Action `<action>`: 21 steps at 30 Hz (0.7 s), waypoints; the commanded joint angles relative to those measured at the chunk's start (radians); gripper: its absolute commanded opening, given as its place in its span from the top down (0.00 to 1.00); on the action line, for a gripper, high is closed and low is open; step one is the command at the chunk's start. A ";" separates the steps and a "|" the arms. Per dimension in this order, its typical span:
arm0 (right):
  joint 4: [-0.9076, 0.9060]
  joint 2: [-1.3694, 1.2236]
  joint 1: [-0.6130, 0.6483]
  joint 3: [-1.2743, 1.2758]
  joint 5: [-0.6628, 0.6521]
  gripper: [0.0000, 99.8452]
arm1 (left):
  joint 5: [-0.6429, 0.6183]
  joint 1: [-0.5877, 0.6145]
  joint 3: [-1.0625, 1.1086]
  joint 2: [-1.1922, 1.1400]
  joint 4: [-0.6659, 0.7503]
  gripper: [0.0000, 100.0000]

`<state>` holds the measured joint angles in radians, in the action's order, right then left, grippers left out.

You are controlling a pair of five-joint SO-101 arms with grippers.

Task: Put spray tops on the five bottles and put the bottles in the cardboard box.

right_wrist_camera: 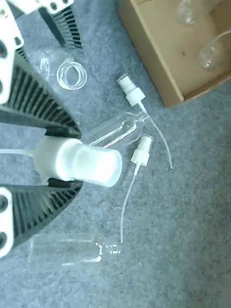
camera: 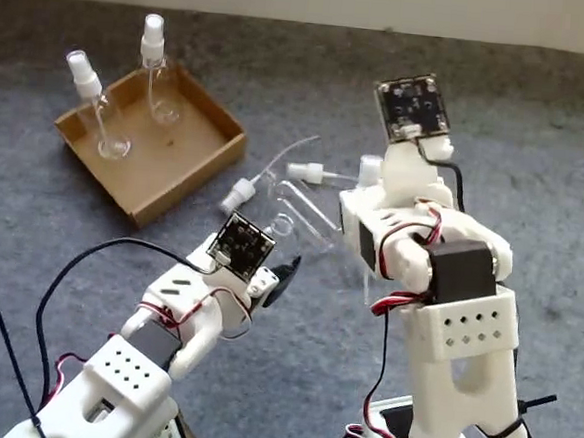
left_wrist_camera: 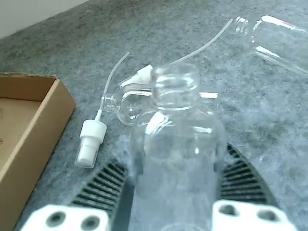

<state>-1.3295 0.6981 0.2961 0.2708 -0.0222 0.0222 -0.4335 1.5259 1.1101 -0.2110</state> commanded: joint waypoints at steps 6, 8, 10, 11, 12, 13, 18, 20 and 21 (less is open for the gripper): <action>0.232 0.124 -0.008 -0.059 0.057 0.92 | 0.006 -0.137 0.022 0.021 0.046 0.91; 0.254 0.159 -0.008 -0.058 0.058 0.92 | 0.006 -0.137 0.024 0.021 0.046 0.91; 0.271 0.191 -0.008 -0.056 0.058 0.92 | 0.006 -0.140 0.021 0.021 0.048 0.91; 0.285 0.206 -0.008 -0.056 0.058 0.92 | 0.006 -0.148 0.019 0.021 0.048 0.91; 0.297 0.220 -0.008 -0.056 0.064 0.92 | 0.006 -0.160 0.019 0.021 0.048 0.91; 0.305 0.231 -0.008 -0.054 0.094 0.92 | 0.006 -0.173 0.019 0.021 0.048 0.91; 0.300 0.255 -0.013 -0.054 0.324 0.92 | 0.006 -0.209 0.018 0.021 0.048 0.91; 0.298 0.255 -0.013 -0.054 0.316 0.92 | 0.006 -0.200 0.015 0.021 0.048 0.91; 0.289 0.255 -0.013 -0.053 0.299 0.92 | 0.005 -0.200 0.015 0.021 0.048 0.91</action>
<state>-1.0579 0.9314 0.2961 0.2708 0.2723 0.0222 -0.6268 1.5551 1.1101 -0.1910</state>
